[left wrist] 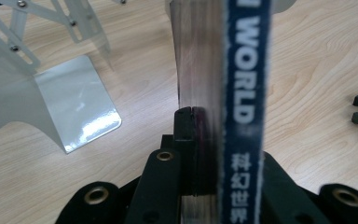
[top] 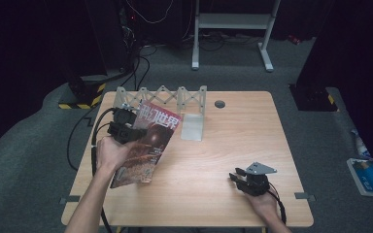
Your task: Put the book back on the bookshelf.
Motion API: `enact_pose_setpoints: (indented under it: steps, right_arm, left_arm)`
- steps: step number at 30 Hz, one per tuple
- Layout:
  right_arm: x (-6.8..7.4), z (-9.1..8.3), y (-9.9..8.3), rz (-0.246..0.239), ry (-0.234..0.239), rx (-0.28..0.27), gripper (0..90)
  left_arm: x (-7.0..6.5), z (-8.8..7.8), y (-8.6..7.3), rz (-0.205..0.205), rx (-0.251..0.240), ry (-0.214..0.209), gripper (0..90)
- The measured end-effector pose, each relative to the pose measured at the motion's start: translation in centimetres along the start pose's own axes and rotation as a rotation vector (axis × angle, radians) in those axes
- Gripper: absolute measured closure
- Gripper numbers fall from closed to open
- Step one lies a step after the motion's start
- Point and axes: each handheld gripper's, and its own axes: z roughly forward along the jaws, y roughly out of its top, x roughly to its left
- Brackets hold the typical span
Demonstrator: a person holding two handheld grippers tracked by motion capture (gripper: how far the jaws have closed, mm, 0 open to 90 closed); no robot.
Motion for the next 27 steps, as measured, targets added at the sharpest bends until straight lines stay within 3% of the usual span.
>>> enact_pose_setpoints:
  steps: [12, 27]
  right_arm:
    - [0.0, 0.0, 0.0, 0.000, 0.000, 0.000, 61.2]
    - [0.1, 0.0, 0.0, -0.001, -0.004, 0.002, 61.1]
  left_arm:
    - [2.3, -0.5, 0.4, -0.046, -0.008, 0.032, 82.6]
    - [4.8, -1.0, 1.3, -0.096, 0.056, 0.064, 82.4]
